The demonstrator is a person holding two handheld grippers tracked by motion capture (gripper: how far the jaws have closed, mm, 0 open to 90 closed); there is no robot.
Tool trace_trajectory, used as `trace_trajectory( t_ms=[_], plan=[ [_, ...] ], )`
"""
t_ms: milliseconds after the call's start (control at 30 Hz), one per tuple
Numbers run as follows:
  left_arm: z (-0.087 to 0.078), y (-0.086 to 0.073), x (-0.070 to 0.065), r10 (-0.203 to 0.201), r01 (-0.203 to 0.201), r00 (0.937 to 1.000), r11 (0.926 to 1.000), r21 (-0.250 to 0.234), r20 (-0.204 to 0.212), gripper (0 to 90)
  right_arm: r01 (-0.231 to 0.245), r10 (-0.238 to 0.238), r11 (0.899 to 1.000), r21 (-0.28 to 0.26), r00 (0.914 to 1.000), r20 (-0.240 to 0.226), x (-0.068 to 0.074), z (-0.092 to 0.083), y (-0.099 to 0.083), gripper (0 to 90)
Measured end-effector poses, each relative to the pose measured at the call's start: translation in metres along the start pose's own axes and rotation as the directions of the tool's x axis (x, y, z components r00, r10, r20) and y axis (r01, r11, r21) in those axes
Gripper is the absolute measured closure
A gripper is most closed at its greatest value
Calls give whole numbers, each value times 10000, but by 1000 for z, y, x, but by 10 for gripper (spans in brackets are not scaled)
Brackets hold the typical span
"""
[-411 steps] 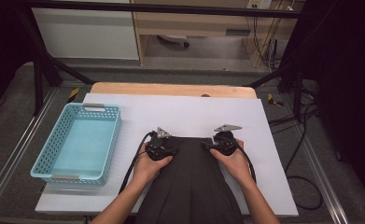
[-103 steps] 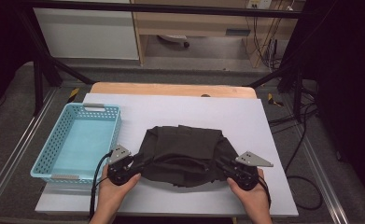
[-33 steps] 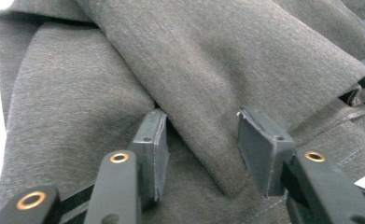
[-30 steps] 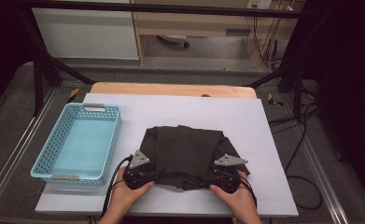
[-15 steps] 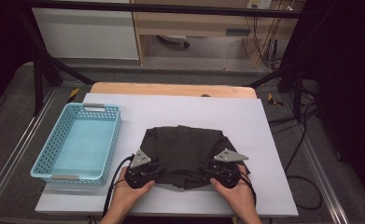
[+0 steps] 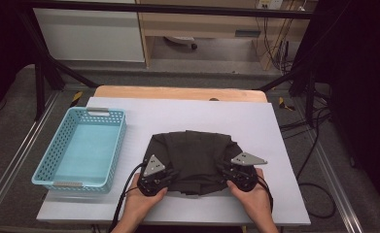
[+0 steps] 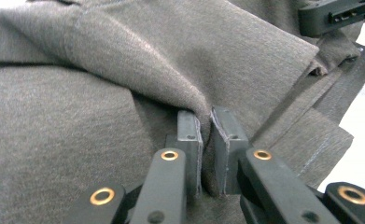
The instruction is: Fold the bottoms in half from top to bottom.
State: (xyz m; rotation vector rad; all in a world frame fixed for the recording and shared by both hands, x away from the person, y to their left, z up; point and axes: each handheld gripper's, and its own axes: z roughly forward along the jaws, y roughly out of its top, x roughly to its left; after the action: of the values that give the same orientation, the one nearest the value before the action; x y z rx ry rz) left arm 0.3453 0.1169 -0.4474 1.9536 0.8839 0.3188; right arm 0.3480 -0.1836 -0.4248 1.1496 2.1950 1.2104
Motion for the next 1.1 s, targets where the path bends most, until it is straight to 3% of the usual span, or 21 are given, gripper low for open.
trace_trajectory(
  t_ms=[133, 267, 300, 367, 533, 733, 767, 900, 1100],
  plan=[
    [-3, -4, 3, -134, 134, 9999, 9999, -5, -71, 790, -121, 122, 9999, 105, 9999, -120, 2, 4, -9, 704],
    [-7, -5, 2, -139, 138, 9997, 9999, -74, -183, 709, -279, 278, 9996, -79, 9996, -111, 3, 2, -12, 617],
    [-9, -5, 1, -91, 88, 9996, 9999, -102, -280, 675, -264, 264, 9996, -131, 9997, -11, 4, -1, -10, 547],
    [-16, -4, -2, 223, -227, 9978, 9997, -68, -620, 636, -187, 190, 9997, -174, 9997, 159, 6, -5, -10, 497],
    [-23, -4, -3, 233, -232, 9976, 9997, 25, -645, 602, -7, 23, 9992, -397, 9992, 396, 11, -15, -8, 486],
    [-20, -8, -4, 263, -241, 9981, 9990, 384, -566, 541, 79, -67, 9991, -420, 9996, 292, 17, -13, -1, 584],
    [-17, -9, -5, 316, -287, 9978, 9984, 492, -583, 519, 178, -168, 9994, -289, 9992, 366, 18, -10, -1, 673],
    [-14, -10, -4, 267, -234, 9978, 9982, 543, -605, 522, 186, -178, 9995, -251, 9993, 322, 17, -9, 1, 813],
    [-8, -11, -5, 268, -226, 9972, 9979, 605, -695, 531, 375, -372, 9992, -169, 9991, 195, 21, -11, 3, 845]
  ],
)
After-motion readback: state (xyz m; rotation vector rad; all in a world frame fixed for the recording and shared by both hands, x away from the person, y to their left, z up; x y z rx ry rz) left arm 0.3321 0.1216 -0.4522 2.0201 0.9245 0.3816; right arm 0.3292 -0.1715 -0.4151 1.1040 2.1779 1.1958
